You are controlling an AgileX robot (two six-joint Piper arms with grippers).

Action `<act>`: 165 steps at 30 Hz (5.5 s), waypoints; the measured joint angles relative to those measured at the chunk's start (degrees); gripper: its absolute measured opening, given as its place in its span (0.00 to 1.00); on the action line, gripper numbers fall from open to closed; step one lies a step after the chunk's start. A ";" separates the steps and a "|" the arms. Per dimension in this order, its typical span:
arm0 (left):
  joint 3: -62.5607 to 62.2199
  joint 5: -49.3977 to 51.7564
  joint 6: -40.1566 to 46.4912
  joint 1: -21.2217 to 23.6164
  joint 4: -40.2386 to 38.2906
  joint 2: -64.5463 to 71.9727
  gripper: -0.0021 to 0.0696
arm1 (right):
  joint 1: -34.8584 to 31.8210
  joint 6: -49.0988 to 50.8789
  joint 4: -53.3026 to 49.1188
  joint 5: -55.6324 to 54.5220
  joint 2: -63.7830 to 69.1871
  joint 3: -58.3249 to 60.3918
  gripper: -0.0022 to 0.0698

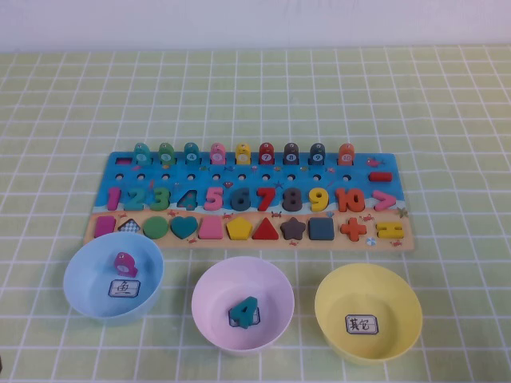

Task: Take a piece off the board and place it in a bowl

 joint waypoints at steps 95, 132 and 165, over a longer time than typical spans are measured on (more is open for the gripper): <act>-93.45 49.07 12.60 -18.83 -8.62 104.12 0.02 | 0.00 0.00 0.00 0.00 0.00 0.00 0.01; -93.69 38.56 -3.41 -18.83 -12.15 117.27 0.64 | 0.00 0.00 0.00 0.00 0.00 0.00 0.01; -93.69 36.66 -5.78 -18.83 -11.63 119.74 0.45 | 0.00 0.00 0.00 0.00 0.00 0.00 0.01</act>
